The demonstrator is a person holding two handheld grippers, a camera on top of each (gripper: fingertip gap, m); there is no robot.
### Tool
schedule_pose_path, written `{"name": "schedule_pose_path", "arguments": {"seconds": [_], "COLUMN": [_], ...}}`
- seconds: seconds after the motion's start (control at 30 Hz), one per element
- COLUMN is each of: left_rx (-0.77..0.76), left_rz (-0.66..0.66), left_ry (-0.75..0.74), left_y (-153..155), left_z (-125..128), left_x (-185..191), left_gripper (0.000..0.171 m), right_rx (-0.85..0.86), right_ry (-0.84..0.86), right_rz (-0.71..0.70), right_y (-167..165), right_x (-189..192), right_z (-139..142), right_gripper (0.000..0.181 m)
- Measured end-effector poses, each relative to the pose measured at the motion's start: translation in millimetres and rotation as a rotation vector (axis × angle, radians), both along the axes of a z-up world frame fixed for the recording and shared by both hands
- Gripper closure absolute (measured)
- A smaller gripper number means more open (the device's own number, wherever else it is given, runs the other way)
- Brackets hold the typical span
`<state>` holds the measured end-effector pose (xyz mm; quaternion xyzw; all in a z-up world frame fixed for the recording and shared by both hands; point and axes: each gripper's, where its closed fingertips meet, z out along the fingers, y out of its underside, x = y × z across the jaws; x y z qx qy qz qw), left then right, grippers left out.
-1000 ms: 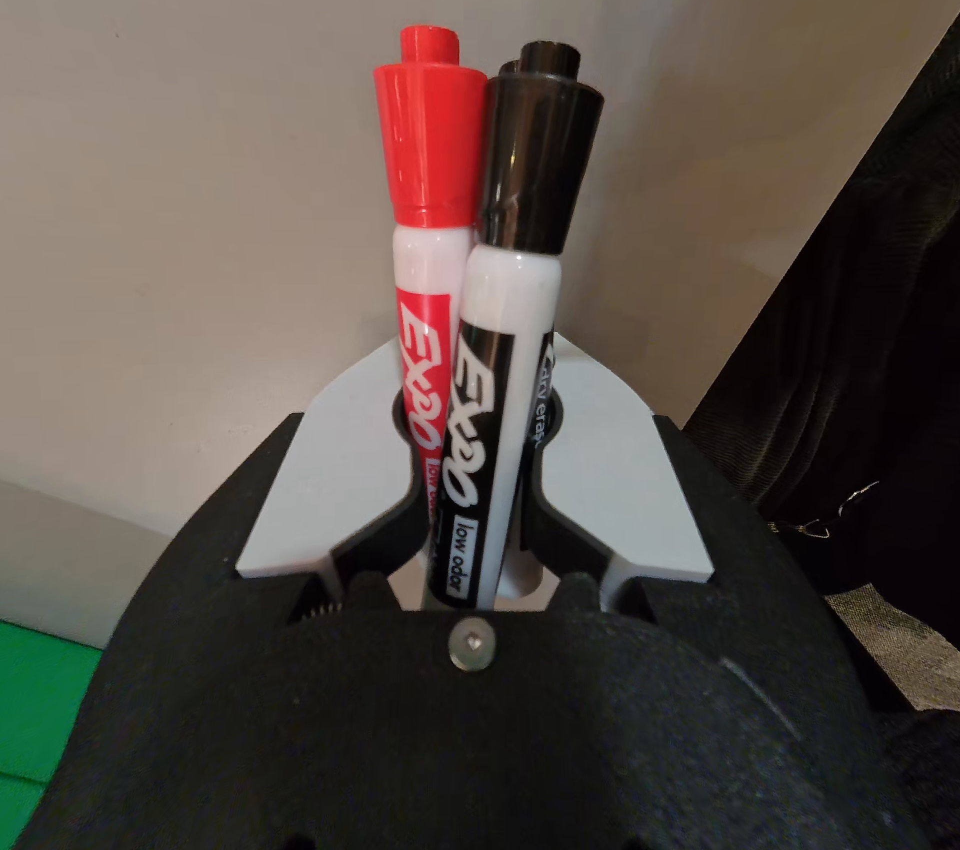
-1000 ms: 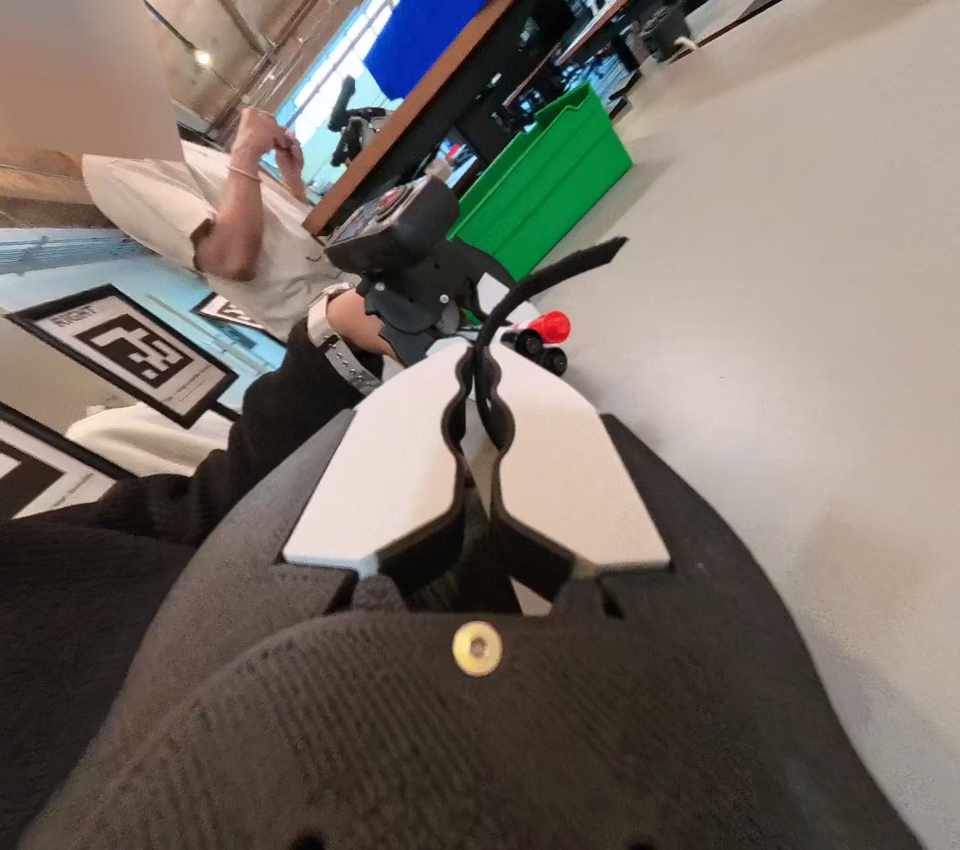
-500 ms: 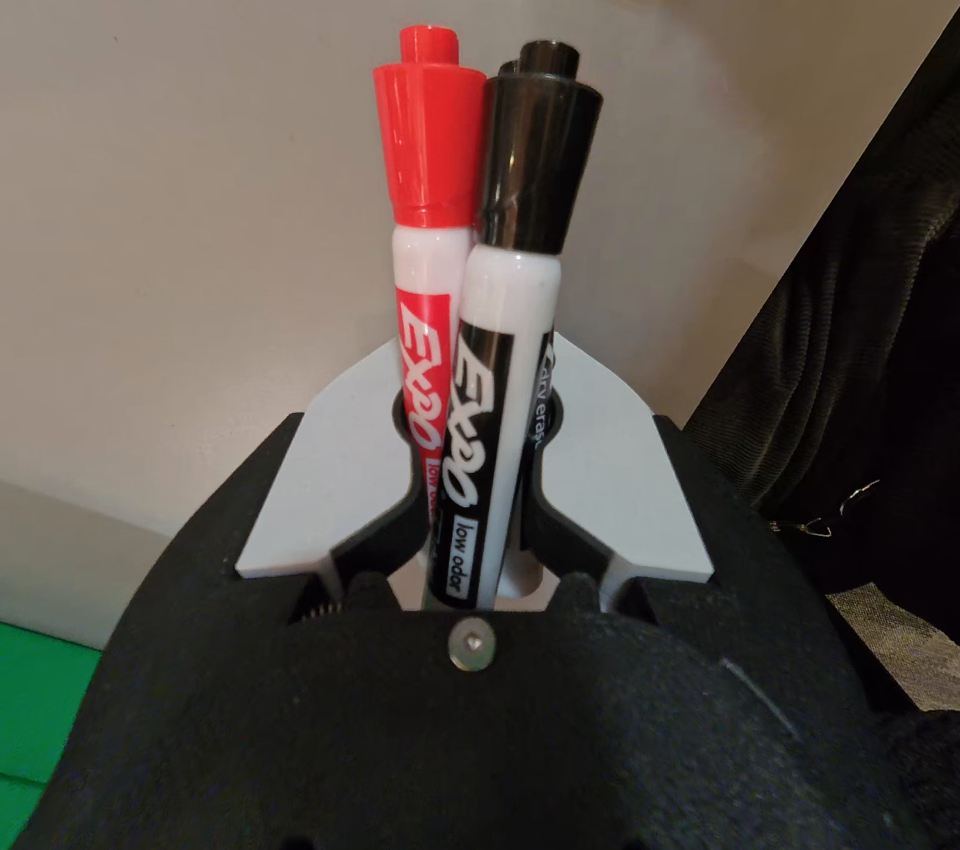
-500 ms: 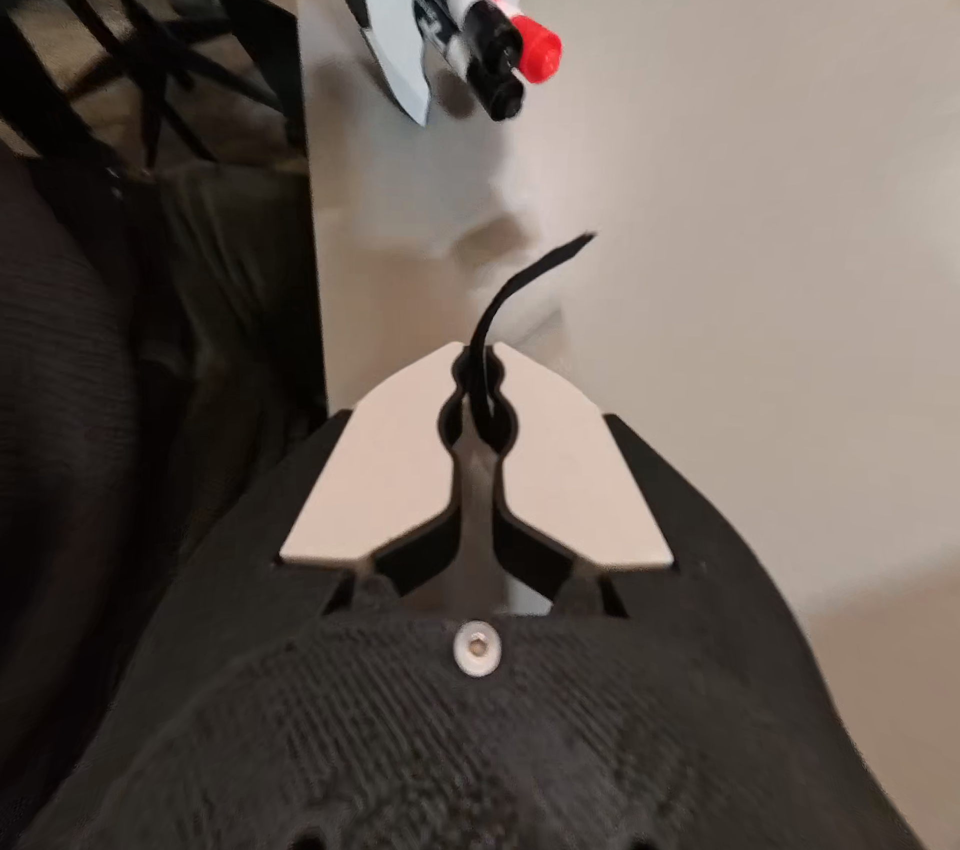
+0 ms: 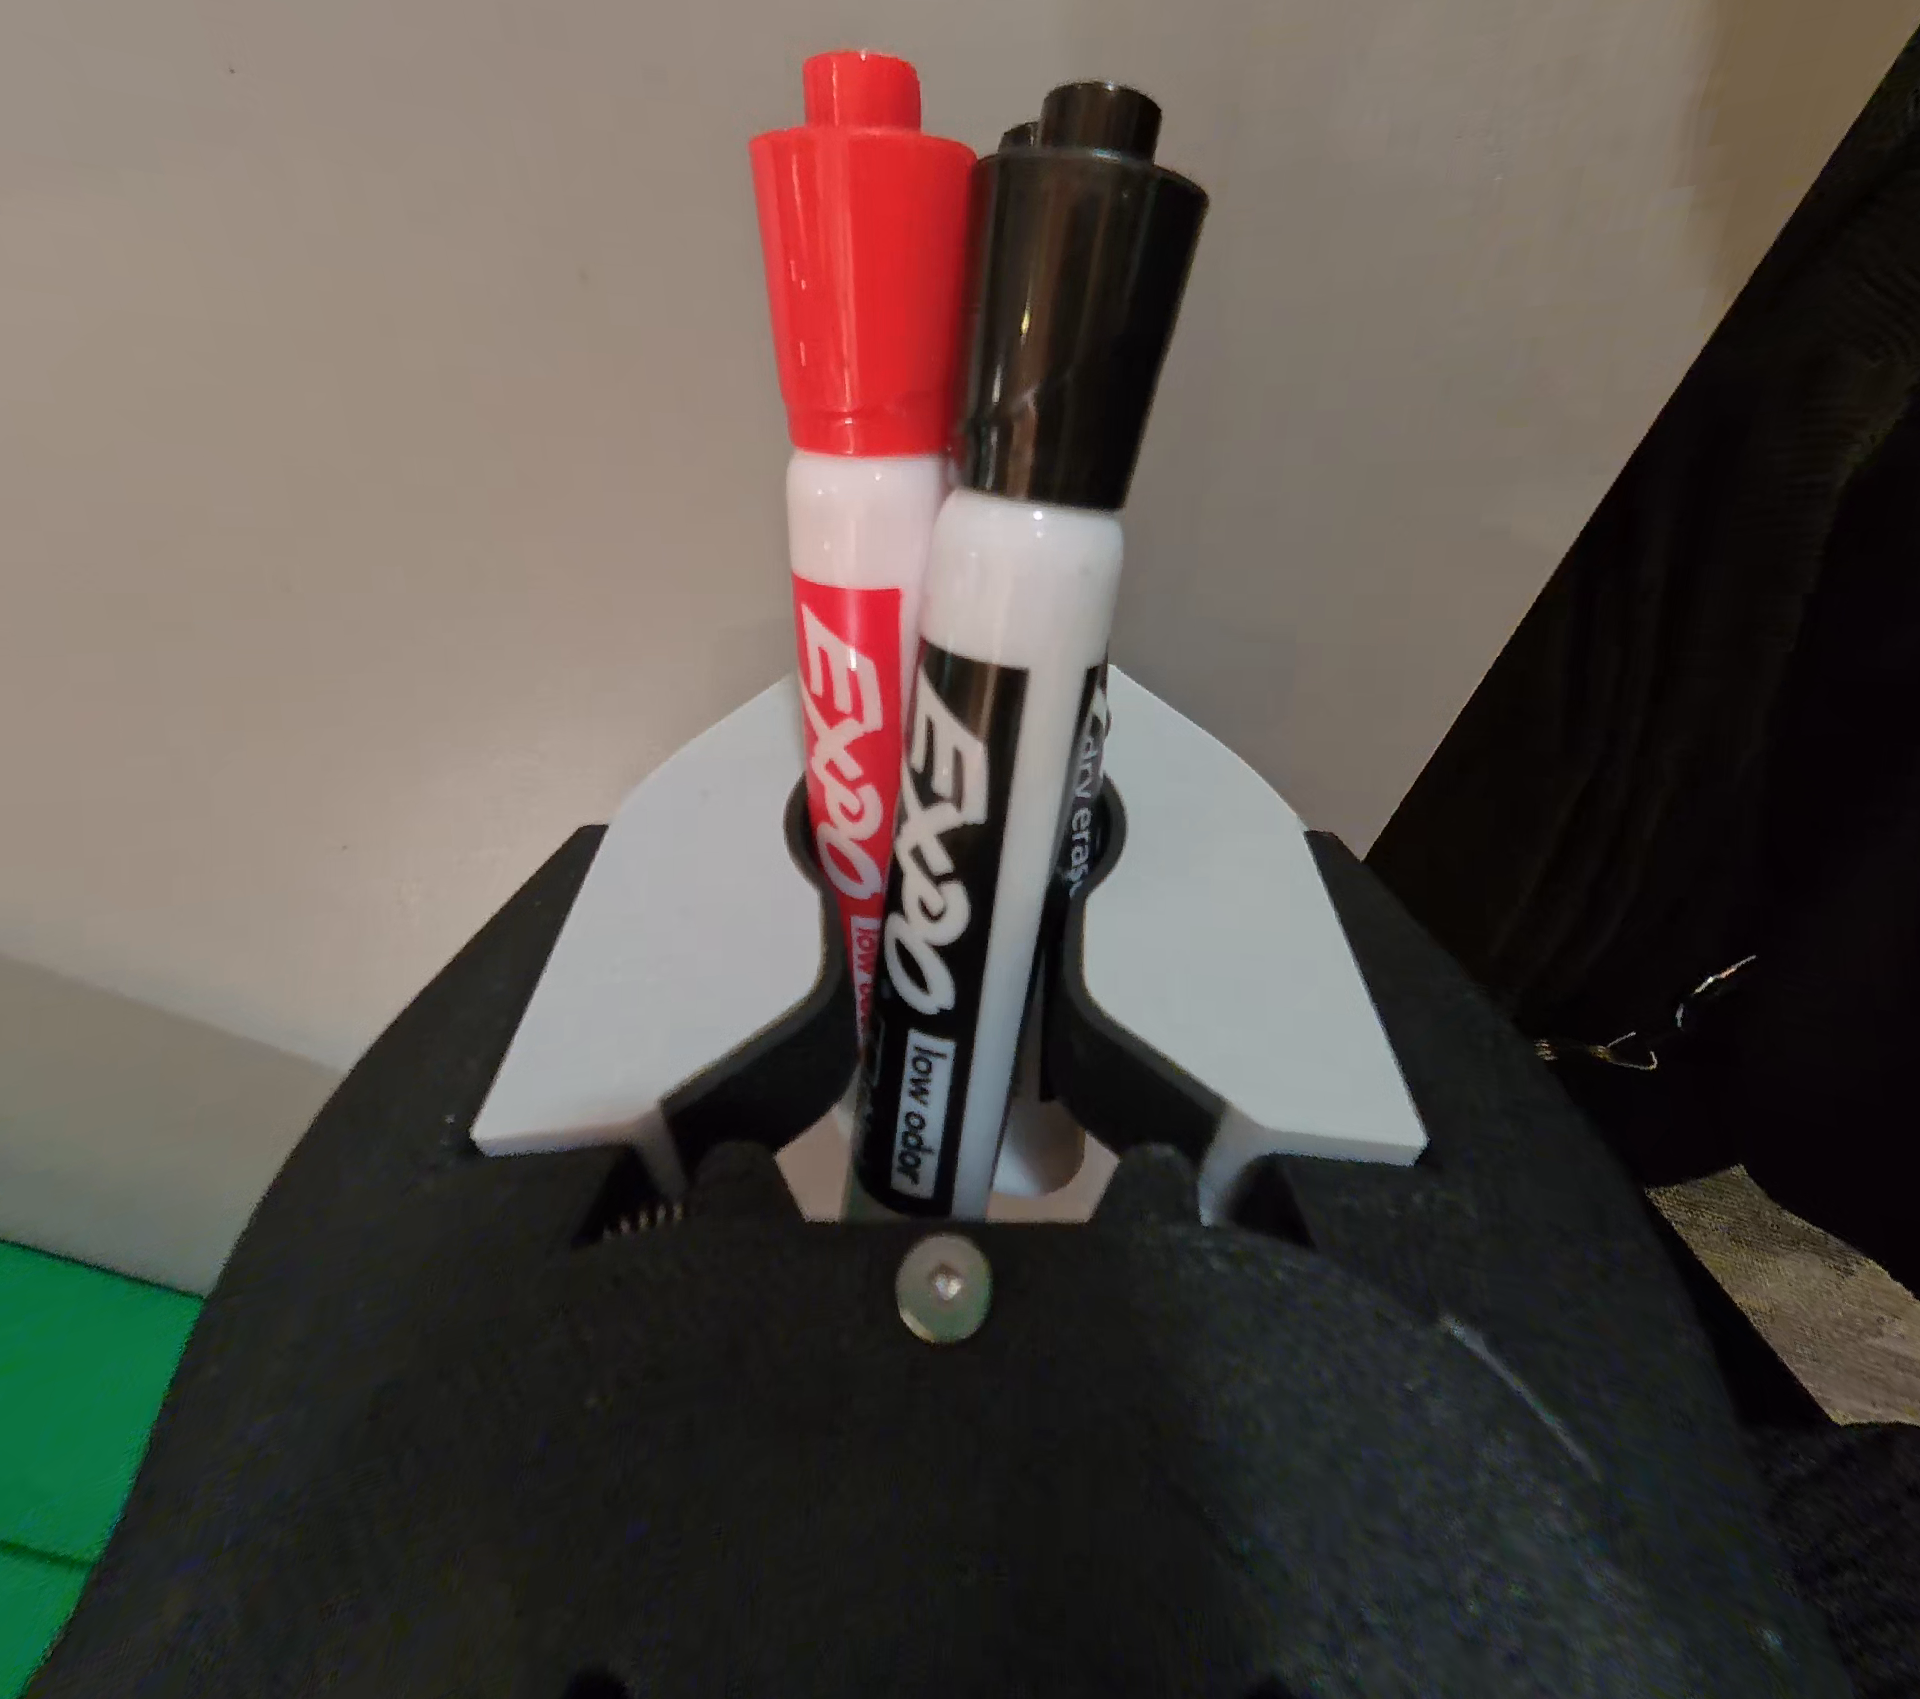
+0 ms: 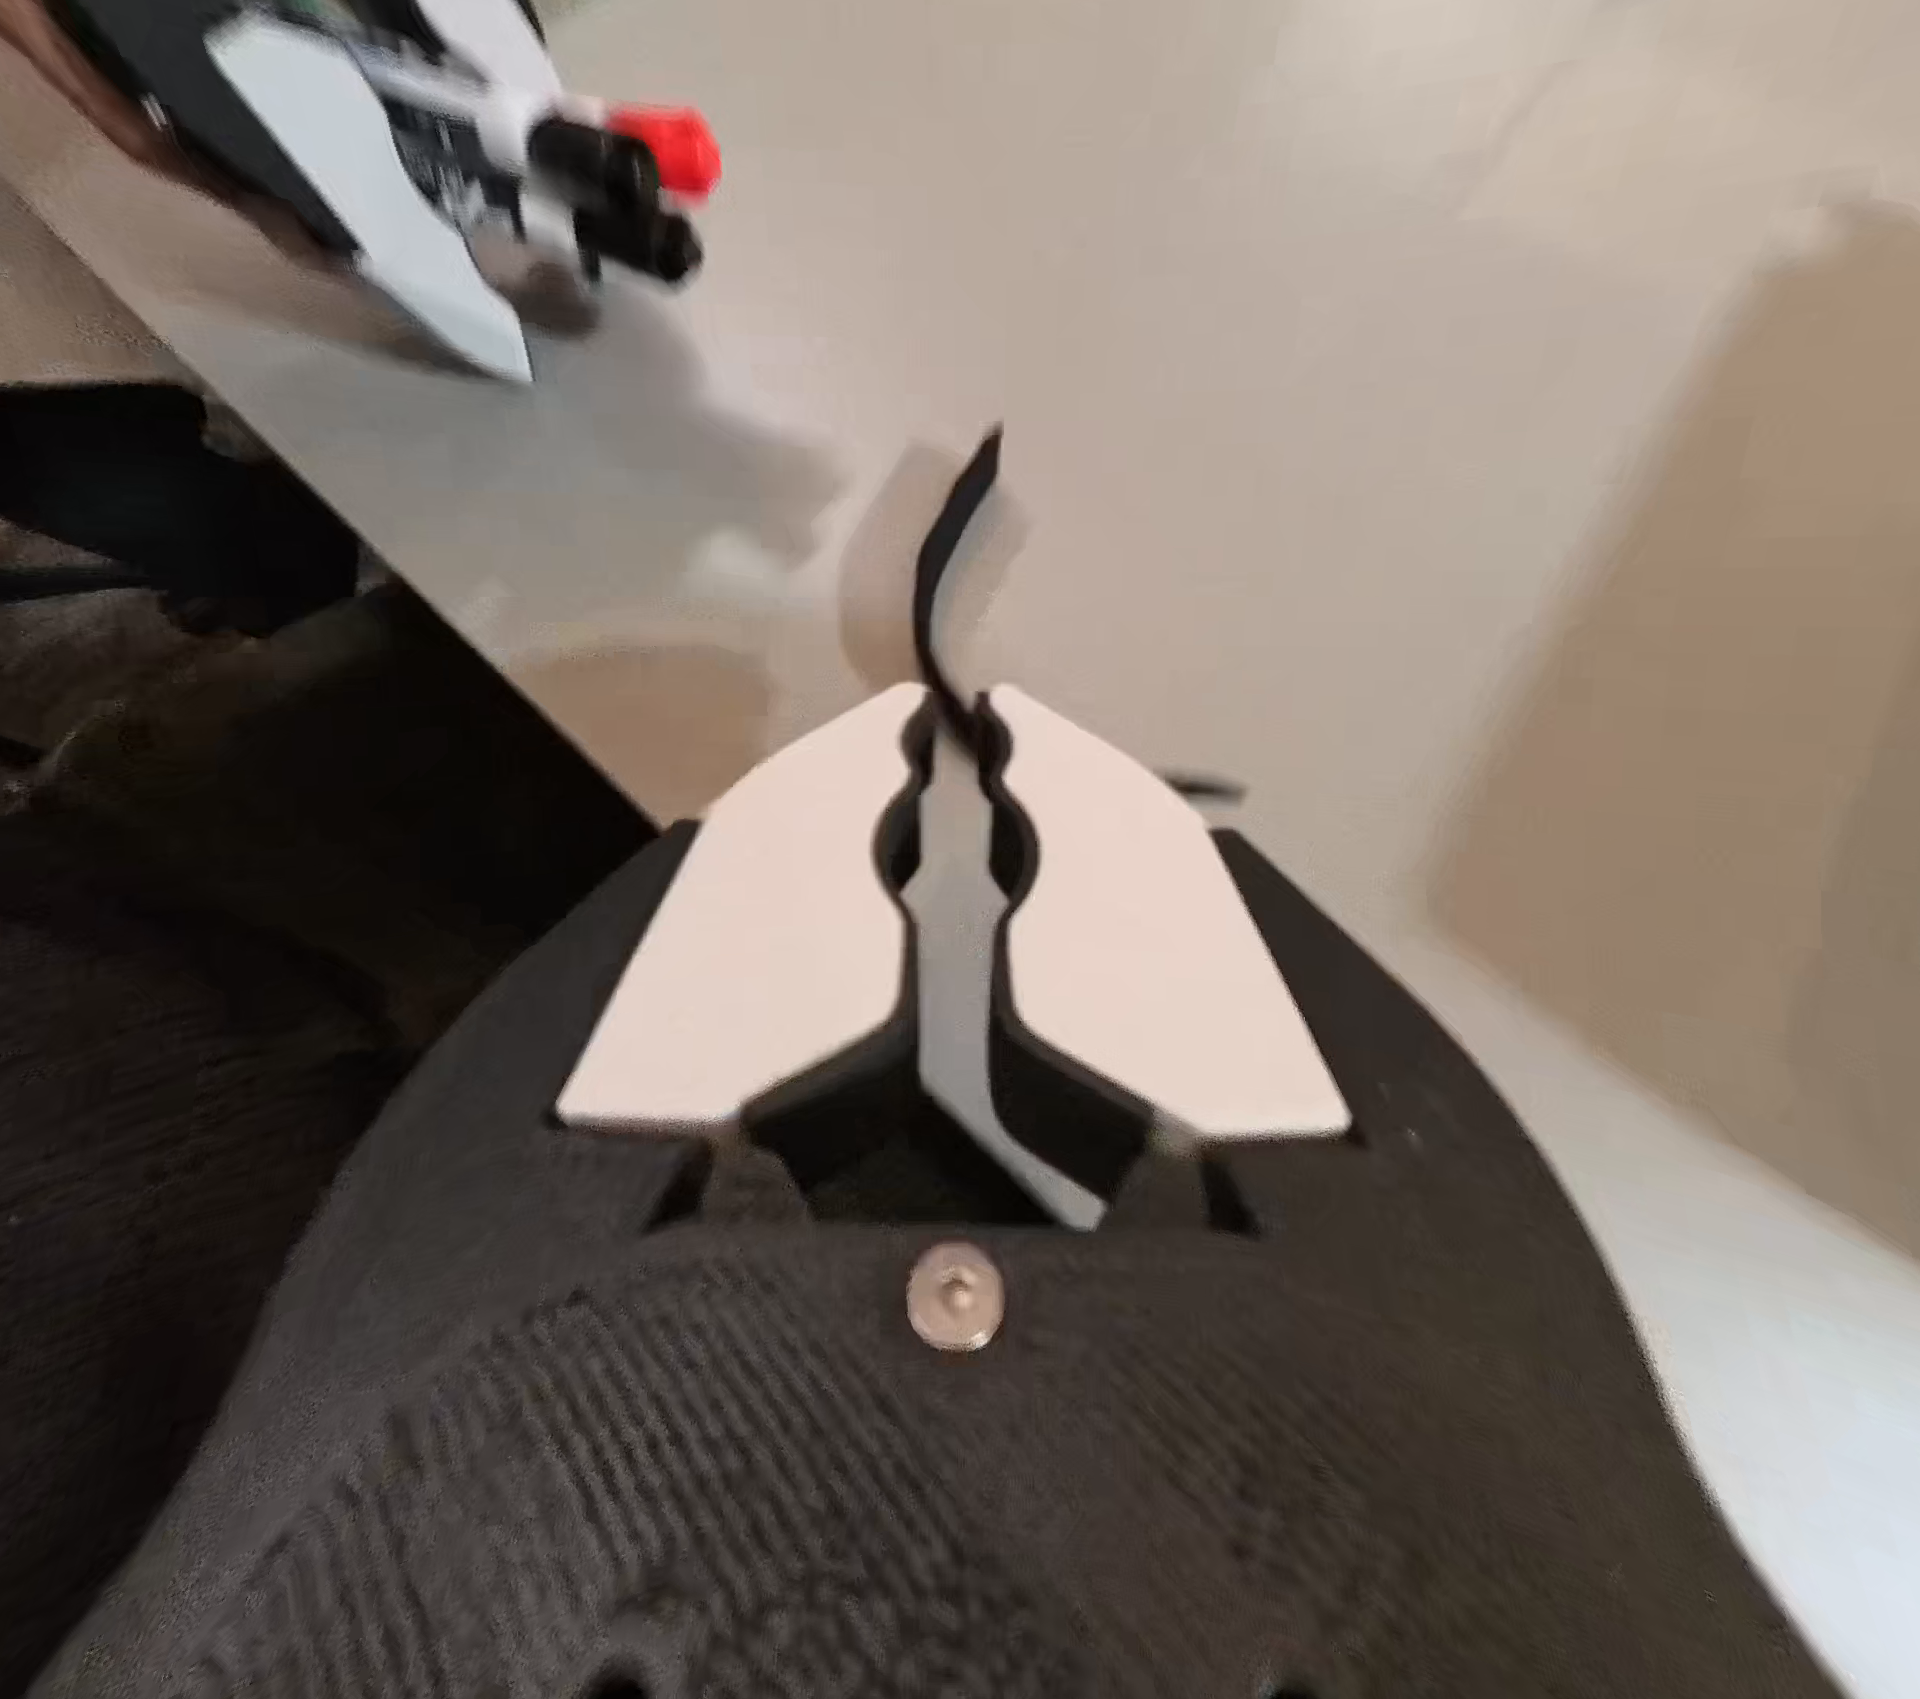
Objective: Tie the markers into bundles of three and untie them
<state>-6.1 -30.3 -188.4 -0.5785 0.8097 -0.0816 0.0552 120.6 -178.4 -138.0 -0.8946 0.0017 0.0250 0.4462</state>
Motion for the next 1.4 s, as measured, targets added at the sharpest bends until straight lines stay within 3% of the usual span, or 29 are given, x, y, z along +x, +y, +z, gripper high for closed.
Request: {"name": "schedule_pose_path", "arguments": {"seconds": [0.1,0.2,0.3,0.43,0.57,0.7,1.13,1.4], "left_rx": [-0.001,-0.001,-0.002,-0.002,-0.001,-0.001,0.001,0.001], "left_rz": [0.0,-0.001,0.0,-0.003,-0.001,-0.001,-0.004,-0.004], "left_ry": [-0.003,-0.003,-0.004,-0.005,-0.002,-0.002,-0.001,0.002], "left_y": [0.1,0.2,0.2,0.4,0.4,0.5,0.7,-0.1], "left_z": [0.1,0.0,0.0,0.0,0.0,-0.1,0.0,0.0], "left_x": [-0.1,0.0,0.1,0.1,0.1,0.3,0.3,-0.1], "left_gripper": [0.127,0.127,0.127,0.127,0.127,0.127,0.127,0.127], "right_rx": [-0.126,-0.134,-0.1,-0.074,-0.049,-0.085,0.075,0.021], "right_ry": [0.035,0.04,0.089,-0.081,-0.036,-0.124,0.006,-0.018], "right_rz": [-0.034,-0.078,-0.087,-0.123,-0.123,-0.162,-0.07,-0.044], "right_y": [-11.0,0.9,18.0,30.3,46.5,48.4,42.8,38.5], "right_x": [-5.7,3.7,8.2,46.6,64.2,88.1,60.9,59.5], "right_z": [-30.9,-37.1,-35.8,-30.7,-28.3,-32.5,-1.4,-11.4], "right_gripper": [0.146,0.131,0.128,0.138,0.136,0.14,0.124,0.108]}}
